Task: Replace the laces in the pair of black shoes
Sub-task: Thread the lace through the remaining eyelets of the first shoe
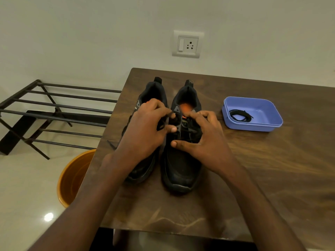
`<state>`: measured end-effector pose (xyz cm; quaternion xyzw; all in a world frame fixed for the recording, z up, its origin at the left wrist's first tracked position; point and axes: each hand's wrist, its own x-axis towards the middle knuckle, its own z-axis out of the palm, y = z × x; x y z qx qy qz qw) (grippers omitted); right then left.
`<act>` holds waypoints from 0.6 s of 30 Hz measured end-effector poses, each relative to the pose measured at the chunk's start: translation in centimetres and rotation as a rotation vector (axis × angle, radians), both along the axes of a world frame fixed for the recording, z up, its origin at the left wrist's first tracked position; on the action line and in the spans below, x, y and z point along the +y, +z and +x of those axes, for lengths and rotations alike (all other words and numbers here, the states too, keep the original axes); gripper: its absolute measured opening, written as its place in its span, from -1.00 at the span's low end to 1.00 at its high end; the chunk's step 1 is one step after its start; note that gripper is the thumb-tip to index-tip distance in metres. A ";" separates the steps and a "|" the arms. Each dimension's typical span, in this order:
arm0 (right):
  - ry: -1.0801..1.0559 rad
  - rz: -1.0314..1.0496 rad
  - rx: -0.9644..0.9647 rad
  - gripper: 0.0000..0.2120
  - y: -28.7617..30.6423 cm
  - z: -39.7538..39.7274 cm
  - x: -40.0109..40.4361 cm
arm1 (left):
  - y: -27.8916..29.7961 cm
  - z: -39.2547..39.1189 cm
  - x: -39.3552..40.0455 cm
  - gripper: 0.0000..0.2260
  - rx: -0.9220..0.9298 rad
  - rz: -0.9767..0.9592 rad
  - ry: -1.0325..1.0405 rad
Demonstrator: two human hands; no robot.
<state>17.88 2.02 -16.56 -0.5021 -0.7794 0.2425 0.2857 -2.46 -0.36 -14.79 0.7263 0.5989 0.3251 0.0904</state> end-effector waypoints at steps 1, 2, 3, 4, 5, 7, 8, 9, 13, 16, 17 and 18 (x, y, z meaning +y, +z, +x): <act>-0.002 0.003 -0.002 -0.17 0.0 0.0 0.0 | 0.1 0.1 0.0 -0.82 0.037 -0.010 -0.022; -0.004 0.002 -0.007 -0.17 0.0 -0.1 0.0 | 0.1 0.2 -0.1 -0.86 0.066 -0.006 -0.031; -0.007 -0.001 -0.010 -0.17 0.0 -0.1 0.0 | 0.2 0.3 -0.2 -0.89 0.080 0.007 -0.031; -0.007 -0.003 -0.014 -0.17 0.0 -0.1 0.0 | 0.1 0.2 -0.2 -0.89 0.067 0.020 -0.022; -0.006 -0.006 -0.015 -0.17 0.0 -0.1 0.0 | 0.1 0.2 -0.2 -0.88 0.031 0.027 -0.006; -0.005 -0.027 -0.005 -0.19 0.1 -0.1 -0.1 | 0.0 -0.2 -0.2 -0.88 -0.031 0.024 0.026; -0.010 -0.035 0.006 -0.19 0.2 -0.1 -0.2 | 0.0 -0.3 -0.2 -0.89 -0.030 0.018 0.029; -0.022 -0.028 0.020 -0.20 0.3 -0.1 -0.4 | -0.1 -0.4 -0.2 -0.90 -0.017 0.018 0.024; -0.034 0.168 0.001 -0.46 1.1 -1.0 -1.8 | 0.2 -0.4 -0.6 -0.89 0.043 0.057 0.049; 0.008 0.247 -0.238 -0.61 1.4 -2.7 -3.2 | 0.5 -0.9 -1.0 -0.86 0.057 0.082 0.127; -0.014 0.225 -0.328 -0.61 1.4 -3.3 -3.6 | 0.6 -1.0 -1.1 -0.85 0.046 0.073 0.150; -0.049 0.198 -0.388 -0.63 1.3 -3.7 -3.7 | 0.6 -1.0 -1.2 -0.84 0.034 0.064 0.166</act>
